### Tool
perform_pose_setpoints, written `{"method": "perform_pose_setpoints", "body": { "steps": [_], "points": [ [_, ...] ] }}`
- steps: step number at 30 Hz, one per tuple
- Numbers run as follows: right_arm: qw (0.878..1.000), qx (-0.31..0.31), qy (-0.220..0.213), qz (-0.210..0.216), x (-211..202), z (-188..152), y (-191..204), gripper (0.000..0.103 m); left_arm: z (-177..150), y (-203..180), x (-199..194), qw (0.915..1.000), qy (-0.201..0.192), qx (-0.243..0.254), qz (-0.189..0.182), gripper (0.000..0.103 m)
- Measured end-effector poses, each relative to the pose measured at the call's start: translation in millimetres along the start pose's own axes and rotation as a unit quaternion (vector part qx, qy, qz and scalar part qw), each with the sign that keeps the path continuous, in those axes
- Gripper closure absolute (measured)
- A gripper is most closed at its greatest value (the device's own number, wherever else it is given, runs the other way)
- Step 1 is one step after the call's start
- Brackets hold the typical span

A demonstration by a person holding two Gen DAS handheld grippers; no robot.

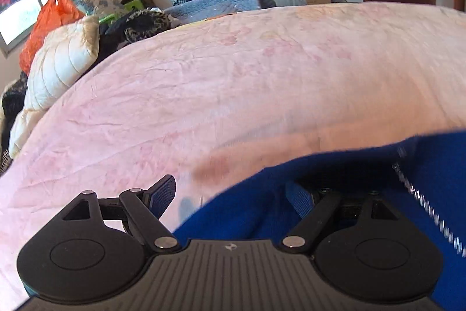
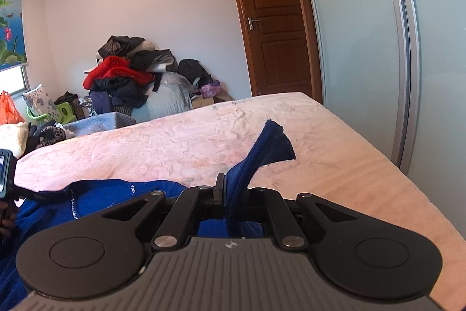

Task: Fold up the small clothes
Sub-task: 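Carry the held sleeve across the sweater body with the right gripper, then lower the sleeve onto the sweater and open the right gripper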

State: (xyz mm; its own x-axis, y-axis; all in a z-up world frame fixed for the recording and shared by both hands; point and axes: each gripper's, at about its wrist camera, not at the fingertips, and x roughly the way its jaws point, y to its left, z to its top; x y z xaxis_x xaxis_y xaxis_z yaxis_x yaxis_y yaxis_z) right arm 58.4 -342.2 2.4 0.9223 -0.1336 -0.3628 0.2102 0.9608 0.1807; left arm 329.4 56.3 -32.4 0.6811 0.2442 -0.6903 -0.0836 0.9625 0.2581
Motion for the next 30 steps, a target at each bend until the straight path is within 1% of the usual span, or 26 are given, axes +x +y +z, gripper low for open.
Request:
{"method": "perform_pose_setpoints", "body": {
  "steps": [3,6,8,10,12,14,15,18,20,23,26,30],
  "points": [
    [1.000,-0.001,0.007,-0.002,7.0,-0.7,3.2,0.093,10.5,3.0,15.1,0.9996,0.006,-0.026,-0.005,0.019],
    [1.000,-0.002,0.012,-0.001,18.6,-2.5,7.9,0.093,16.8,-0.8,19.4,0.9994,0.009,-0.034,-0.005,0.019],
    [1.000,-0.004,0.013,0.001,22.1,-1.7,12.8,0.093,19.0,-2.0,15.4,0.9993,0.013,-0.035,-0.002,0.019],
    [1.000,-0.006,0.015,0.005,25.4,-0.2,17.9,0.093,18.6,-1.5,1.8,0.9996,-0.002,-0.029,0.004,0.019],
    [1.000,-0.009,0.015,0.010,26.8,0.2,24.1,0.093,12.2,-2.6,-20.0,0.9994,-0.026,-0.010,0.019,0.020],
    [1.000,-0.012,0.017,0.014,28.5,-0.9,29.1,0.093,3.6,-4.7,-40.8,0.9989,-0.037,0.007,0.029,0.020],
    [1.000,-0.012,0.018,0.016,29.4,-0.3,31.5,0.093,-1.3,-4.2,-48.6,0.9988,-0.039,0.009,0.028,0.020],
    [0.999,-0.013,0.018,0.024,30.8,0.1,40.2,0.093,-19.6,-1.6,-68.4,0.9996,-0.025,0.011,0.006,0.020],
    [0.999,-0.014,0.017,0.028,30.8,-0.7,45.8,0.093,-32.6,1.4,-75.5,0.9999,-0.010,0.004,-0.010,0.020],
    [0.999,-0.015,0.020,0.032,31.6,-0.6,53.1,0.093,-51.5,7.4,-86.2,0.9994,0.003,-0.007,-0.032,0.020],
    [0.999,-0.018,0.023,0.033,32.8,-0.6,58.6,0.093,-66.9,12.7,-96.3,0.9991,0.009,-0.012,-0.040,0.020],
    [0.999,-0.021,0.026,0.033,37.2,0.7,65.5,0.093,-80.6,16.3,-107.6,0.9994,0.013,-0.010,-0.032,0.020]
  ]
}}
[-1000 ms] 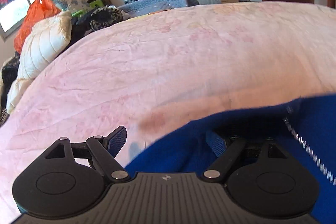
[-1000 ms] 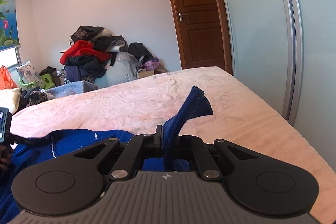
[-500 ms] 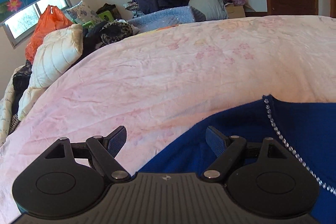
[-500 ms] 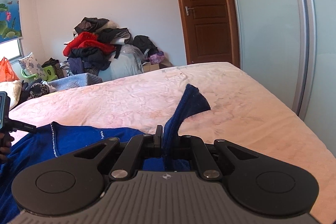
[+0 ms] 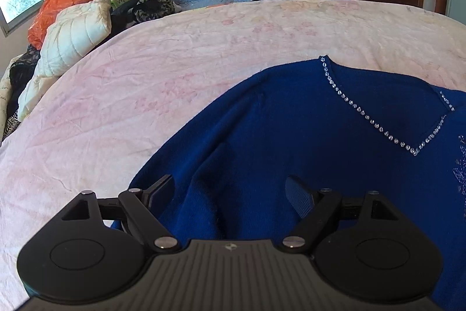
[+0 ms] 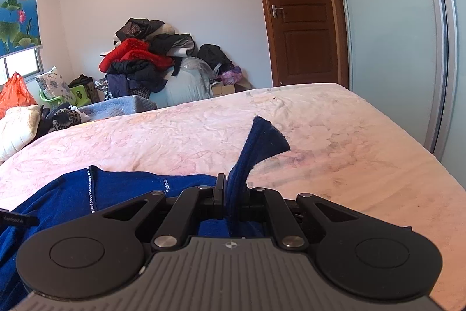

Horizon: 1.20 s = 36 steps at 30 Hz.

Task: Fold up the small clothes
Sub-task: 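Lower the sleeve onto the sweater and open the right gripper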

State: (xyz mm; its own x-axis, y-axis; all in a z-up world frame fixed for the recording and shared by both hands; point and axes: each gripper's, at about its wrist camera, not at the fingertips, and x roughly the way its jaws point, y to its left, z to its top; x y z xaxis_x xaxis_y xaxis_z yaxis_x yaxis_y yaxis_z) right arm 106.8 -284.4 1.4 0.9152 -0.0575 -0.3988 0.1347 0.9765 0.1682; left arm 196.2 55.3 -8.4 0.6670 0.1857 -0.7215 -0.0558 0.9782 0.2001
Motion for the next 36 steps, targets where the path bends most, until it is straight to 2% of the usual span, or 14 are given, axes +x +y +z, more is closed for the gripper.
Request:
{"method": "perform_pose_setpoints", "body": {
  "steps": [7,14,21,28,36],
  "points": [
    [1.000,-0.014,0.011,0.015,18.8,3.1,22.3,0.093,-15.2,8.4,-10.1,0.9999,0.007,-0.002,0.009,0.020],
    [0.997,-0.067,0.025,0.032,45.2,4.9,69.8,0.093,-27.1,18.7,-26.0,0.9998,-0.001,-0.005,0.018,0.020],
    [0.986,-0.149,0.038,0.063,70.3,-5.4,138.1,0.093,-40.5,32.2,-36.8,0.9995,0.020,-0.021,-0.014,0.020],
    [0.975,-0.198,0.051,0.088,82.6,-19.4,193.1,0.093,-46.7,37.2,-40.8,0.9995,0.019,-0.023,-0.005,0.020],
    [0.963,-0.237,0.046,0.119,85.8,-30.8,244.8,0.094,-49.6,46.5,-43.1,0.9992,0.016,-0.034,0.013,0.019]
  ]
}}
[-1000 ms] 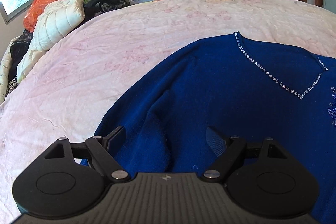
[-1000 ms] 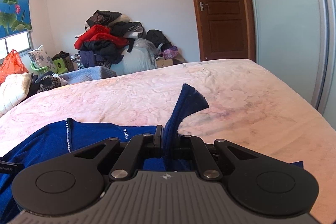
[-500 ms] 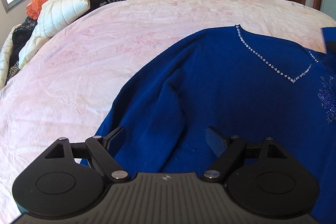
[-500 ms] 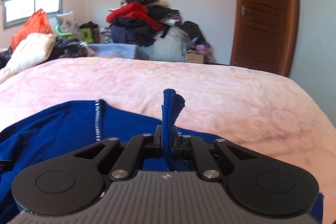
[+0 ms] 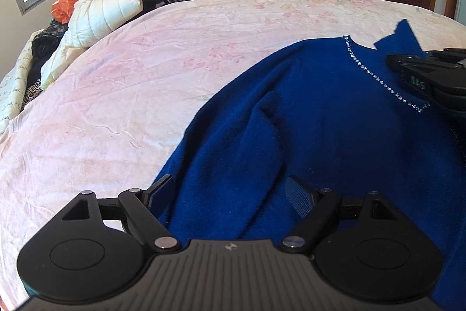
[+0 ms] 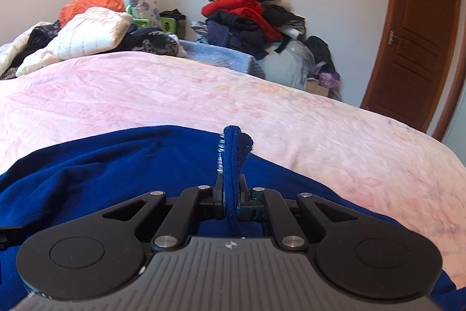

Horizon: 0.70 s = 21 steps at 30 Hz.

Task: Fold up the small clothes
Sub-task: 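Lower the sleeve onto the sweater and open the right gripper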

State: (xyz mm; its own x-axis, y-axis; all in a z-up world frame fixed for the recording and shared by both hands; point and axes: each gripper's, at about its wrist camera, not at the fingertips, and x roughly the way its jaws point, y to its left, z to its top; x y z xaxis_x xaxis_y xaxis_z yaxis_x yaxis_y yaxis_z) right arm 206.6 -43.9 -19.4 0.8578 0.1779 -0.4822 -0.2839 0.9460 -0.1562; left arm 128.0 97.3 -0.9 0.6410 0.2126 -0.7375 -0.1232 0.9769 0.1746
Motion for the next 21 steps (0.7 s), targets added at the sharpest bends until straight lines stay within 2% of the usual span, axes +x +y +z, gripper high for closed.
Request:
{"method": "perform_pose_setpoints", "body": {
  "steps": [8,11,12,13,15,18,21],
  "points": [
    [0.999,-0.041,-0.003,0.030,13.9,11.5,43.3,0.094,-4.1,12.9,4.2,0.9997,0.015,-0.016,0.006,0.020],
    [0.997,-0.058,0.010,0.045,23.4,10.3,57.2,0.093,-5.6,15.2,4.0,0.9997,0.017,-0.018,0.009,0.019],
    [0.997,-0.061,0.018,0.049,27.0,9.1,60.5,0.085,-5.8,15.4,3.9,0.9996,0.017,-0.019,0.009,0.019],
    [0.996,-0.062,0.031,0.057,30.4,7.9,63.2,0.085,-6.2,15.6,3.8,0.9996,0.018,-0.019,0.009,0.019],
    [0.994,-0.050,0.052,0.082,33.2,6.5,65.5,0.066,-6.5,16.0,3.9,0.9996,0.018,-0.019,0.009,0.019],
    [0.992,-0.014,0.032,0.122,14.2,9.8,57.3,0.063,-7.9,17.6,4.8,0.9995,0.021,-0.021,0.012,0.019],
    [0.988,0.063,0.014,0.142,-4.6,14.5,29.6,0.062,-8.8,20.4,6.7,0.9992,0.026,-0.028,0.013,0.019]
  ]
}}
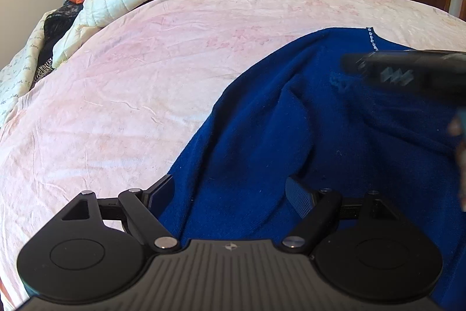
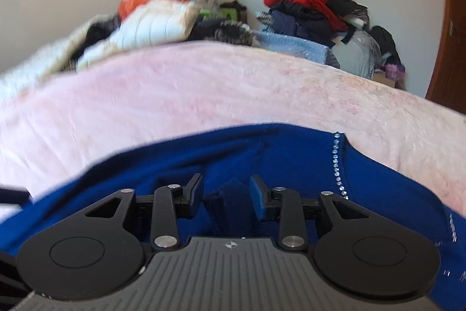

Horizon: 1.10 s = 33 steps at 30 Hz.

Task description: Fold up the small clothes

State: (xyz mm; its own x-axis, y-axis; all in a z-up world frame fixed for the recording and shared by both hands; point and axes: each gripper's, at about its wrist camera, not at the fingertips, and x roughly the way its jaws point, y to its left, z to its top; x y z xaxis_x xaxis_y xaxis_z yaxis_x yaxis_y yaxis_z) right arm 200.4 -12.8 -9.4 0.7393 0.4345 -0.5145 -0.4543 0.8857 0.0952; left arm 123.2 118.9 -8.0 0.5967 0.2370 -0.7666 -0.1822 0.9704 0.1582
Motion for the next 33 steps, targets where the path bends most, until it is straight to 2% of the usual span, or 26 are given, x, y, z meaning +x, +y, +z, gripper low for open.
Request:
{"method": "perform_pose_setpoints", "body": {
  "steps": [2,4,8,11,14,16,18,33],
  "points": [
    [0.999,0.054,0.006,0.000,-7.5,1.9,-17.7,0.059,-0.6,0.0,1.5,1.0000,0.004,-0.005,0.000,0.019],
    [0.997,0.073,0.031,-0.003,-4.7,-2.8,-27.3,0.057,-1.2,-1.6,1.3,1.0000,0.006,-0.006,-0.003,0.019],
    [0.996,0.024,0.086,-0.025,15.6,-24.7,-14.9,0.057,-2.3,-7.0,-0.7,1.0000,0.006,0.004,-0.004,0.019],
    [0.996,-0.007,0.073,-0.044,12.0,-27.3,-1.2,0.058,-3.3,-6.6,-1.2,0.9999,0.008,0.002,-0.006,0.019],
    [0.998,-0.005,0.049,-0.038,-1.3,-22.1,1.4,0.057,-3.1,-4.9,-1.2,0.9999,0.010,-0.001,-0.002,0.019],
    [0.998,-0.010,0.056,-0.038,-1.2,-22.8,1.9,0.055,-3.1,-3.4,-1.5,0.9999,0.011,-0.006,-0.002,0.019],
    [0.996,-0.019,0.082,-0.043,5.8,-27.1,0.6,0.053,-3.5,-2.1,-2.3,0.9999,0.013,-0.010,-0.004,0.019],
    [0.998,-0.013,0.054,-0.025,-27.5,-31.3,11.7,0.047,-12.8,0.9,-18.5,0.9999,0.007,-0.008,0.005,0.019]
  ]
}}
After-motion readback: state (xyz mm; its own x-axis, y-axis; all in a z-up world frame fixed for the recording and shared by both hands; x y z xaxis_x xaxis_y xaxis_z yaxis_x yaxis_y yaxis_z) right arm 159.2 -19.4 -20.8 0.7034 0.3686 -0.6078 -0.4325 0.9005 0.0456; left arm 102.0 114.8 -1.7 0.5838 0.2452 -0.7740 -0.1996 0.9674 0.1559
